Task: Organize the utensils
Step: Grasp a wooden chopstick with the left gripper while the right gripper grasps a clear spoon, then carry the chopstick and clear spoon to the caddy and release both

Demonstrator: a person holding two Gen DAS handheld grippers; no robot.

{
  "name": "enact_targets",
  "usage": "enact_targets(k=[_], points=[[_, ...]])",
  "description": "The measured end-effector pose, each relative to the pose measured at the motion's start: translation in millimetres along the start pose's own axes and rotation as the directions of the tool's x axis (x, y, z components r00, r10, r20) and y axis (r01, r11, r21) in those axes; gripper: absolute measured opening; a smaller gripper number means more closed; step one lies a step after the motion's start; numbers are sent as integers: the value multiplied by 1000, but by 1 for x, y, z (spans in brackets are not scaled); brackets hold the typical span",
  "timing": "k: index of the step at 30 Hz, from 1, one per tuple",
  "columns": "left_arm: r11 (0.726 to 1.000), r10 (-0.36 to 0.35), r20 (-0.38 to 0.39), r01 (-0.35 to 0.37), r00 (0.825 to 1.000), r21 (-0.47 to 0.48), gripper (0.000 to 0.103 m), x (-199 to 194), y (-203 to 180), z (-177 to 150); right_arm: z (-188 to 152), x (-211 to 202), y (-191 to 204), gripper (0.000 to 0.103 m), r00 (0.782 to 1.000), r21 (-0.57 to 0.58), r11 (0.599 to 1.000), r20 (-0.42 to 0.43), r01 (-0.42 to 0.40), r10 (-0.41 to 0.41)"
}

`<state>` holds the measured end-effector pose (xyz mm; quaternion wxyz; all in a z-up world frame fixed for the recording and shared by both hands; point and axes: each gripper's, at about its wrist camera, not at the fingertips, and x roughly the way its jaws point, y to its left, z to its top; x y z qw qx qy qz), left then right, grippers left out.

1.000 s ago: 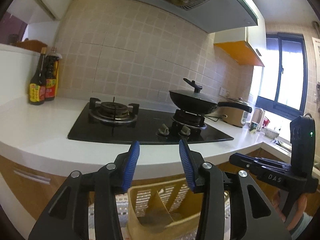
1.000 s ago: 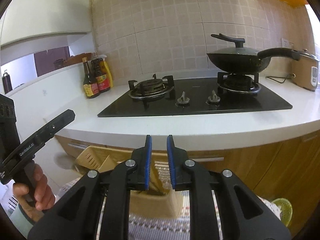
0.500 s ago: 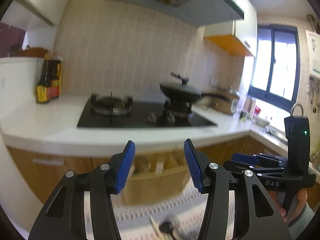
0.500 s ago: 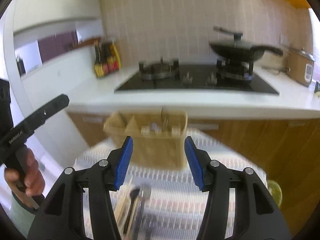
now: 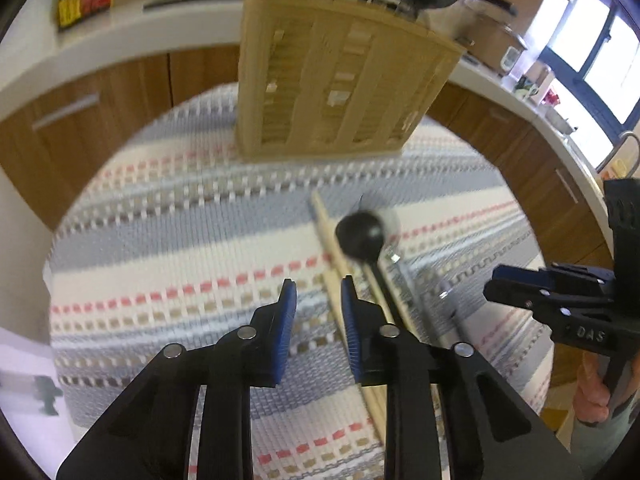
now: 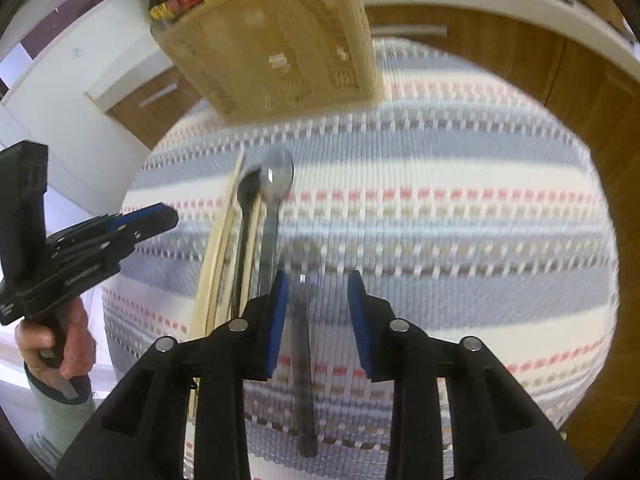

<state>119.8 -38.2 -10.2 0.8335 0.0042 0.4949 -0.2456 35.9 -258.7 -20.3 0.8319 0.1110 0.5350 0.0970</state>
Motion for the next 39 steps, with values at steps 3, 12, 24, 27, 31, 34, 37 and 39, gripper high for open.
enact_targets(k=[3,12,24,27,31,34,37,39], points=[[1000,-10,-20,10,1000,3,20,9,-1,-5,-9,5,4,26,1000,-11,1000,-3,9,-9],[988,115,-85,-104,990,118,28,35,-35,-18,-18,17,10,26,999,-22,999,-17,31,-32],[966,196,-107,-173,975,191,13,34,-37,-24,-22,19,16,26,998,-80,995,-32,60,-63],[965,198,-102,-176,975,192,11,27,-28,-30,-21,23,28,26,997,-108,993,-38,56,-60],[965,213,-101,-193,972,180,10,18,-15,-37,-16,33,42,26,994,-145,986,-60,80,-90],[969,210,-97,-194,973,156,11,13,-2,-40,-10,40,54,26,986,-185,973,-61,139,-152],[976,188,-103,-175,977,128,11,9,9,-38,-6,46,64,15,977,-218,959,-72,183,-203],[980,173,-120,-159,978,118,12,8,13,-37,-7,48,70,11,969,-253,943,-66,216,-239]])
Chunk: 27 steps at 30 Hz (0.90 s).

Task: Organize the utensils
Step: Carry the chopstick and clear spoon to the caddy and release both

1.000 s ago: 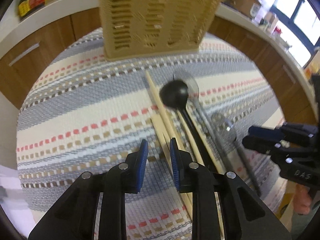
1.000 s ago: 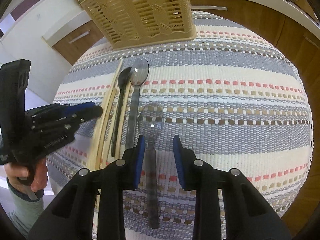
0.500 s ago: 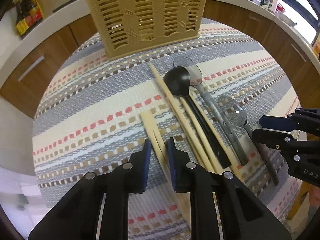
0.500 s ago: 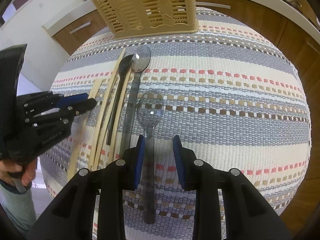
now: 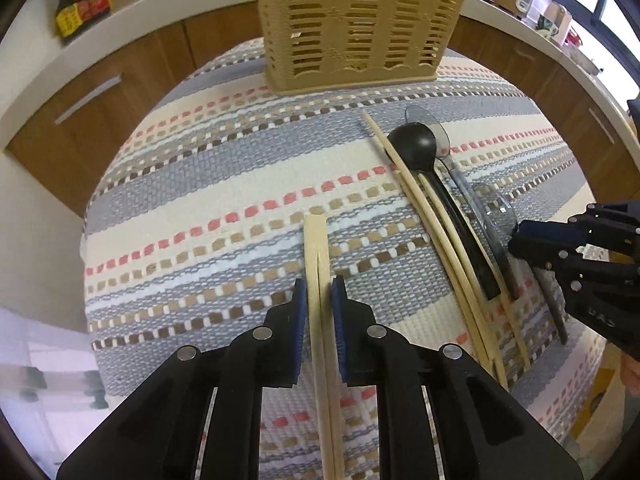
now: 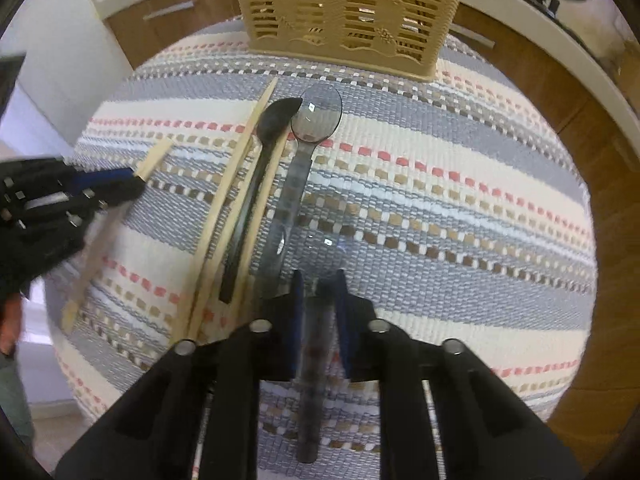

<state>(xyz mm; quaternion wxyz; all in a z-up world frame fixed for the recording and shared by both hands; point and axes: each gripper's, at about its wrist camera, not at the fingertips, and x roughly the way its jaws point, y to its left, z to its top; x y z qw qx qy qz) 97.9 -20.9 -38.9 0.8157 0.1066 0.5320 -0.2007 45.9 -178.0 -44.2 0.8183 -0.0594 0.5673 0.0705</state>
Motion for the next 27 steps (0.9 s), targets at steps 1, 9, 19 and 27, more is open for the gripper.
enact_targets(k=[1,9,19,27], points=[[1000,-12,-12,12,1000,5,14,-1,2,1,0,1,3,11,1000,-7,1000,-2,4,-4],[986,53,-93,-38,994,159,24,5,-16,5,-9,-5,-17,10,997,21,997,-22,-80,81],[988,6,89,-19,996,152,11,-35,-28,11,-11,-69,-36,10,963,-12,982,193,-189,188],[994,-74,460,30,885,103,10,-155,-24,57,14,-148,-61,10,888,-29,980,420,-195,188]])
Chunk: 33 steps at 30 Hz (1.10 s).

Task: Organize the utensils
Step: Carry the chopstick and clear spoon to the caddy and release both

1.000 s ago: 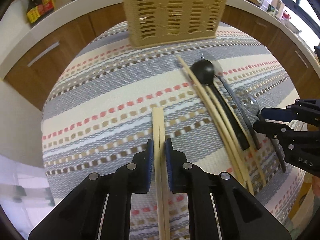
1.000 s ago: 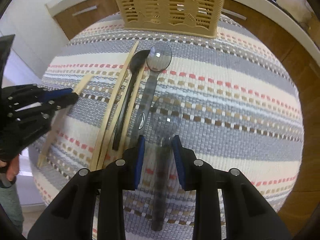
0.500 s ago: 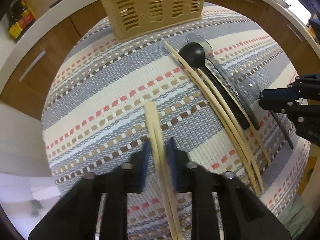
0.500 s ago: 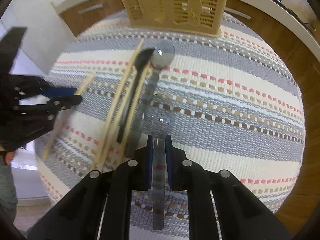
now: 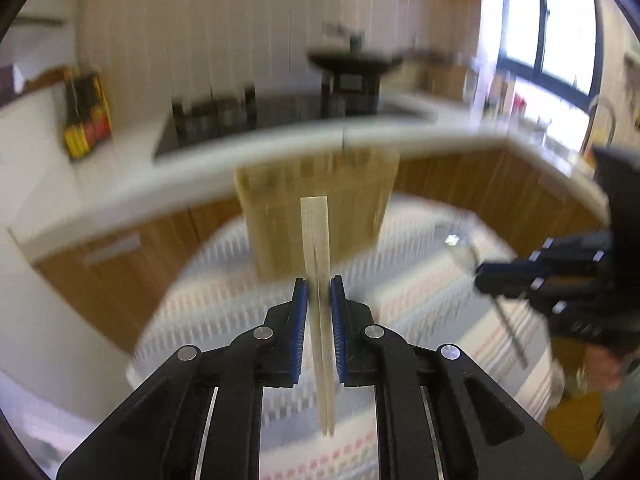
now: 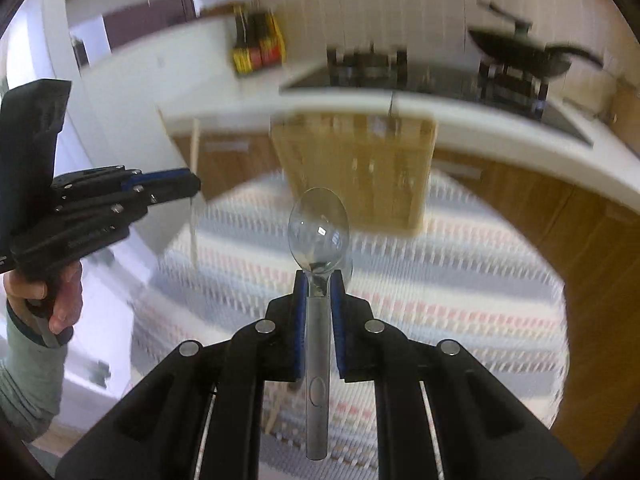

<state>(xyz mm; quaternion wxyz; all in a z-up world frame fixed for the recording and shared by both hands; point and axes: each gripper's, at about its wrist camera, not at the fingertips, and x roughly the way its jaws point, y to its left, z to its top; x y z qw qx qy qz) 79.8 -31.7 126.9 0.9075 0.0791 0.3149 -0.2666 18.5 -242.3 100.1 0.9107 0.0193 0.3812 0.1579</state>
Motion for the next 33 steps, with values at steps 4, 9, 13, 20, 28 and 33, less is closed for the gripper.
enact_targets(k=[4,9,13,20,28,33], points=[[1000,-10,159,13,987,-20,10,-21,1,47,39,-19,-6,10,992,1,1000,124,-7,7],[999,1,289,10,957,-35,9,-20,0,91,85,-23,-16,10,971,3,1000,239,-22,21],[999,2,331,14,943,-48,9,-11,4,115,113,-17,-27,10,949,9,1000,315,-19,15],[998,27,367,-3,930,-68,9,13,24,142,155,6,-52,10,901,39,999,432,9,-25],[996,77,317,-61,945,-59,9,51,38,137,171,57,-75,10,895,82,995,437,58,-88],[996,84,272,-72,959,-55,9,75,40,126,164,82,-76,10,887,80,991,443,105,-130]])
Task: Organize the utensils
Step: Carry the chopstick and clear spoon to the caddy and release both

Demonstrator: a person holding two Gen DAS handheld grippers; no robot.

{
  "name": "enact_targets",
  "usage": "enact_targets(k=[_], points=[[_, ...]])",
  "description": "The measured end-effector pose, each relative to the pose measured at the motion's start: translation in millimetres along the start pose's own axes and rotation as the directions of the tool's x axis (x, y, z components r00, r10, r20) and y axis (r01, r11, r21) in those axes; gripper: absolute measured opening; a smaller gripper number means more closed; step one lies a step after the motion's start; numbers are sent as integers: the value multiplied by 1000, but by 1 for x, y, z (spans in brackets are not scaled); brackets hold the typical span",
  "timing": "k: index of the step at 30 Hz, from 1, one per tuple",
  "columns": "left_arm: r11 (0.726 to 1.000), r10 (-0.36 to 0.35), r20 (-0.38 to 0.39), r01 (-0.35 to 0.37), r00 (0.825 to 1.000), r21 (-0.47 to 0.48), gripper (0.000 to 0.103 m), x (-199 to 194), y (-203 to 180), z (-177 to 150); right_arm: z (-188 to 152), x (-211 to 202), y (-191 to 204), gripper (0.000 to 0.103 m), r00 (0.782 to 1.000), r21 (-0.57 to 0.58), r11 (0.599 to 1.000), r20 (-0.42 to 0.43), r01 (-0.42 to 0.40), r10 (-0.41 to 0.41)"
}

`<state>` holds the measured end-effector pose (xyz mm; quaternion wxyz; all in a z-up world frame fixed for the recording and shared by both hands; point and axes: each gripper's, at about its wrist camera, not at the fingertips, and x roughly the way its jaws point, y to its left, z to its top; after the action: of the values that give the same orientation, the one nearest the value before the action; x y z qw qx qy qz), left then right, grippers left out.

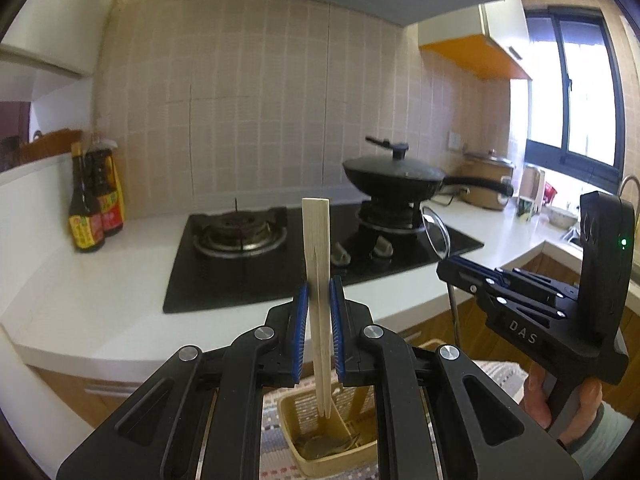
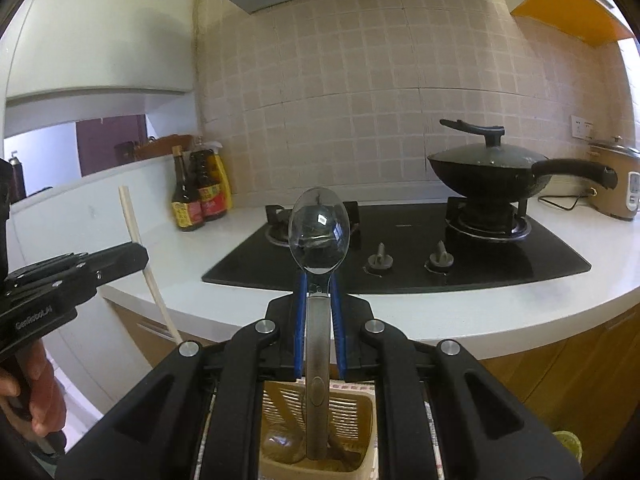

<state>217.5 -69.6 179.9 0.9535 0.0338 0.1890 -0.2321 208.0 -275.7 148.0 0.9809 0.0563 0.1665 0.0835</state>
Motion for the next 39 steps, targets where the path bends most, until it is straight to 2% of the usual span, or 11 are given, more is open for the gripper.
enact_targets(k=[3,10,17,18,22,27,34,38,39], points=[[1000,16,-18,-16,1000,6,9,8,2,-8,-6,4,-5,10,1000,9,1000,1,3,-3],[1000,1,-37,-1,999,10,10,12,5,-21,-17,-1,-9,11,1000,3,1000,-13,-3,3],[998,-10,-72,14,997,56,11,7,-3,-31,-21,-17,-10,12,1000,23,1000,-26,0,1],[998,-3,-75,8,997,60,12,5,-4,-33,-20,-20,-9,13,1000,23,1000,-26,-1,2],[999,-4,-83,7,997,43,19,-4,-3,-34,-19,-35,-4,29,1000,3,1000,-31,4,-4],[1000,-27,-80,26,996,-6,24,-22,3,-33,-18,-56,-1,29,999,4,1000,-53,11,-11],[997,-70,-65,68,995,-23,29,-61,-4,-33,-21,-84,4,29,982,25,999,-190,24,-19],[994,-109,-91,107,990,-35,30,-77,-11,-45,-36,-99,10,29,960,53,999,-279,-6,21],[992,-124,-108,119,986,-46,30,-80,-13,-51,-44,-101,12,29,948,56,998,-318,-4,22]])
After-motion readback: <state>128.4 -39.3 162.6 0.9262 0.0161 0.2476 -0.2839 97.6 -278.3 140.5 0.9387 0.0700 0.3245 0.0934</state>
